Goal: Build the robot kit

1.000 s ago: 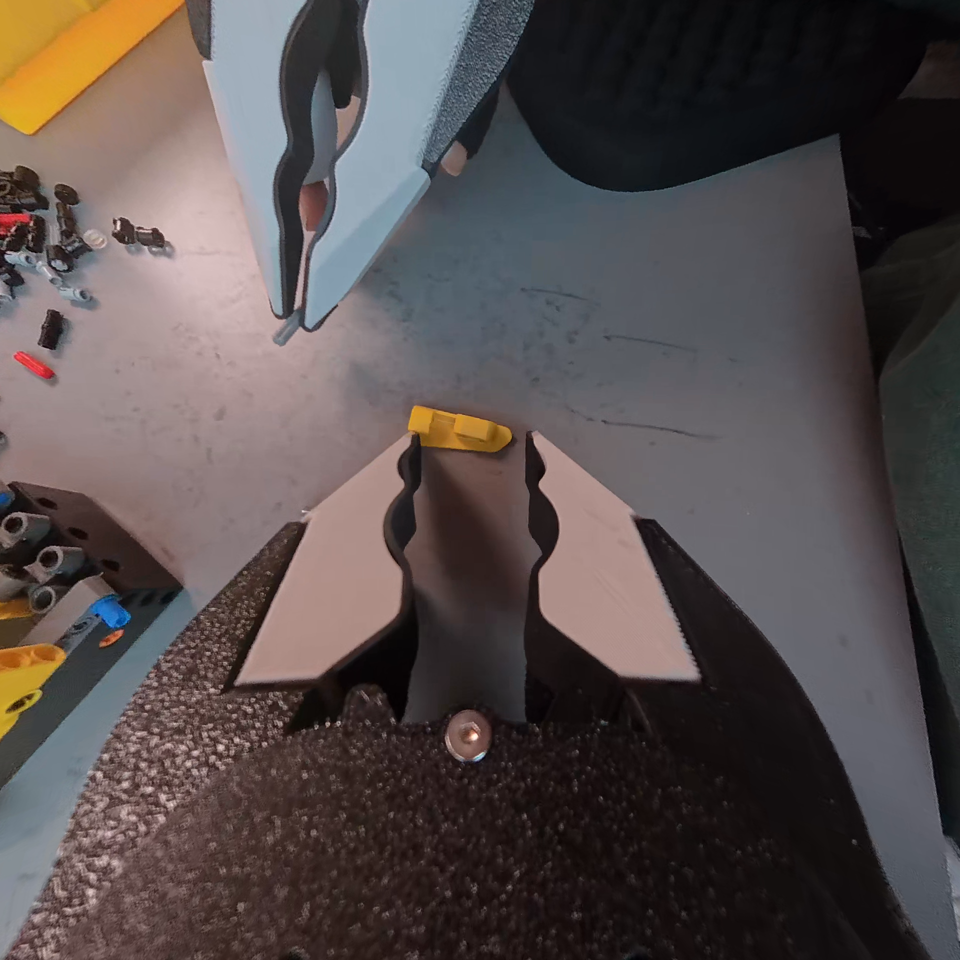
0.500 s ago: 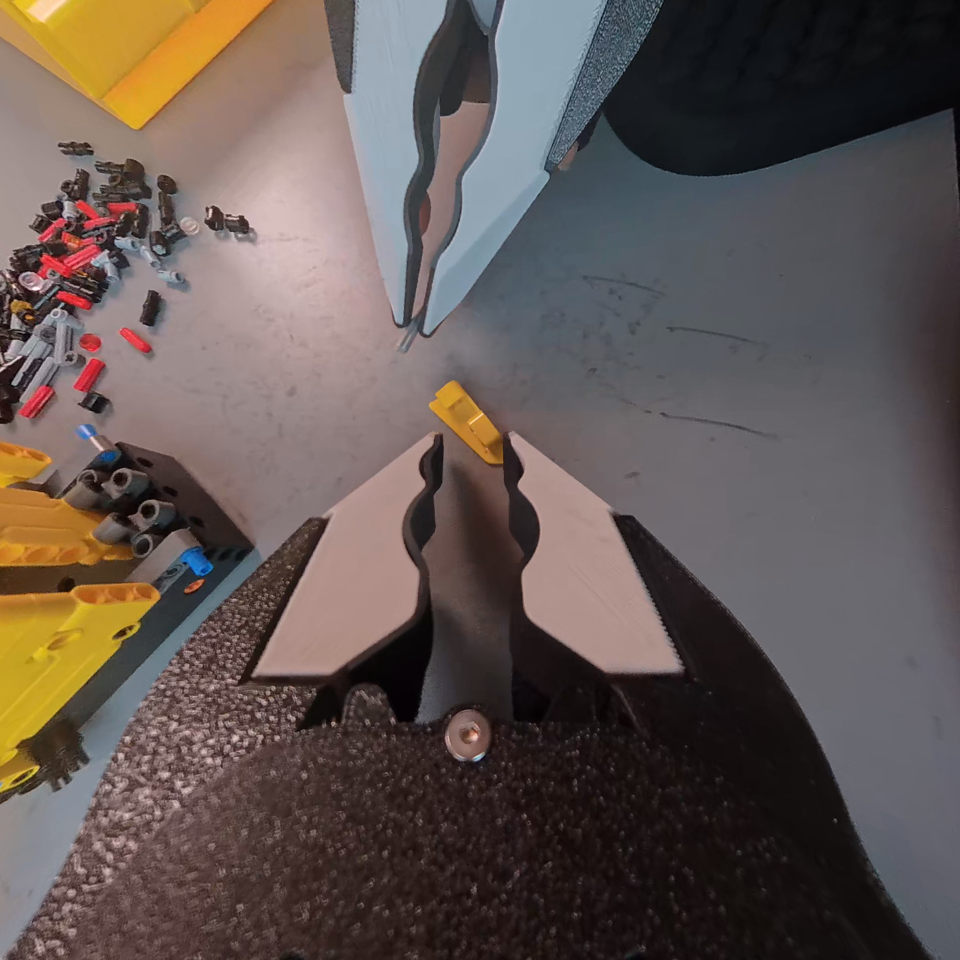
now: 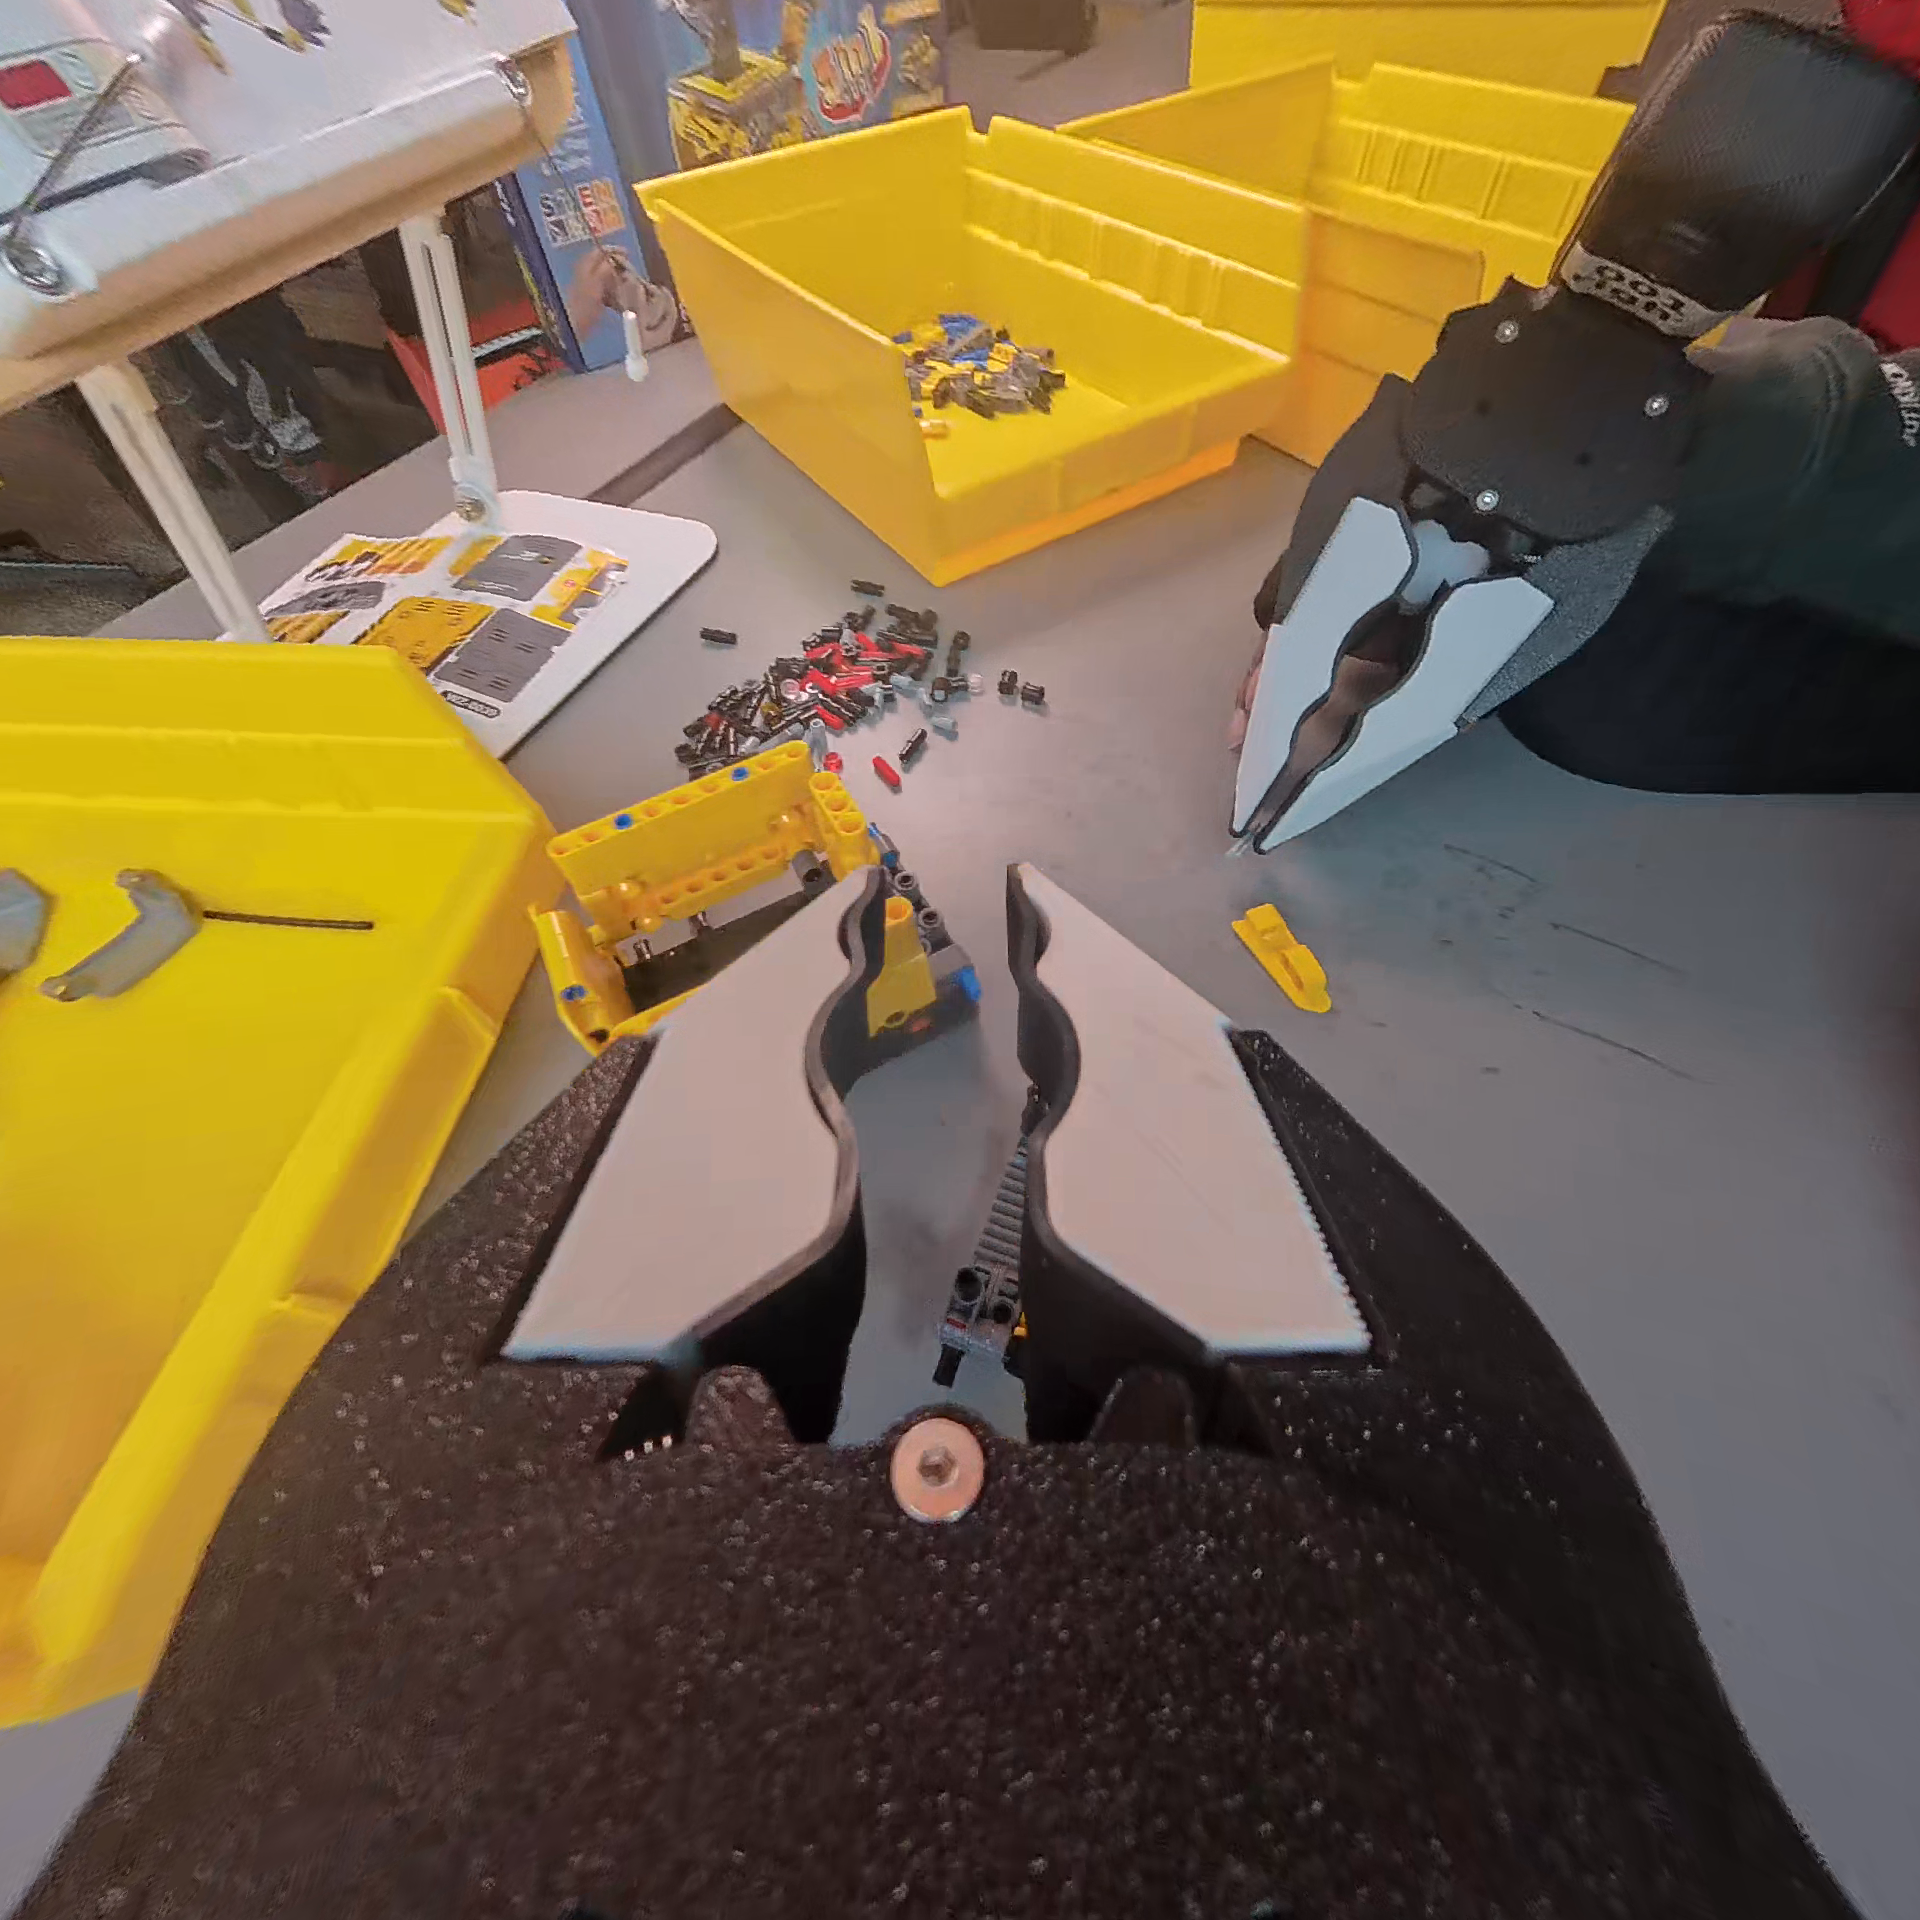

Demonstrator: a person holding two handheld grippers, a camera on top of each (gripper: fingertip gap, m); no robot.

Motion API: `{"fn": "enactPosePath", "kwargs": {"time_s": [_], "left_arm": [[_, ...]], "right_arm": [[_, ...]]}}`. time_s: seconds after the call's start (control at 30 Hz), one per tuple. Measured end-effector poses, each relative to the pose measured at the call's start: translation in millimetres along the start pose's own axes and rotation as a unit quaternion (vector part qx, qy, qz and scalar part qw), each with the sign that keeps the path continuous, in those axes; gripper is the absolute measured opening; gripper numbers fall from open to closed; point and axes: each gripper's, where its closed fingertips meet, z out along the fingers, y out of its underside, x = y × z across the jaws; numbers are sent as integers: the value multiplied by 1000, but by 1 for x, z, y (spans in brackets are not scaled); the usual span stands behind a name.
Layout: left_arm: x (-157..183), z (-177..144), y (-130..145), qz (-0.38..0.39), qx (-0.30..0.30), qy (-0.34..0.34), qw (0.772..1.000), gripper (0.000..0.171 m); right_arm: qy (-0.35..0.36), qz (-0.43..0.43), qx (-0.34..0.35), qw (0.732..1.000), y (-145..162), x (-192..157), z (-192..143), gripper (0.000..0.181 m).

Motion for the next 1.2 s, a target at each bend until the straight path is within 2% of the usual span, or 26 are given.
{"fn": "enactPosePath", "kwargs": {"time_s": [0.27,0.47,0.6,0.87,1.0,1.2], "left_arm": [[-2,3,7,2,-10,-5,1000,21],[14,11,17,4,-32,28,999,21],[36,25,29,12,-59,65,996,20],[103,58,46,29,-148,125,981,23],[103,69,70,42,-202,106,973,25],[105,66,76,79,-213,123,966,11]], "right_arm": [[-1,2,9,1000,-2,0,-1,3],[2,3,4,1000,-1,2,-1,4],[-4,-1,0,1000,1,-1,0,3],[-15,-2,-5,1000,3,-5,1,3],[-24,-6,-5,1000,2,-8,1,3],[-34,-9,-6,999,2,-13,1,3]]}}
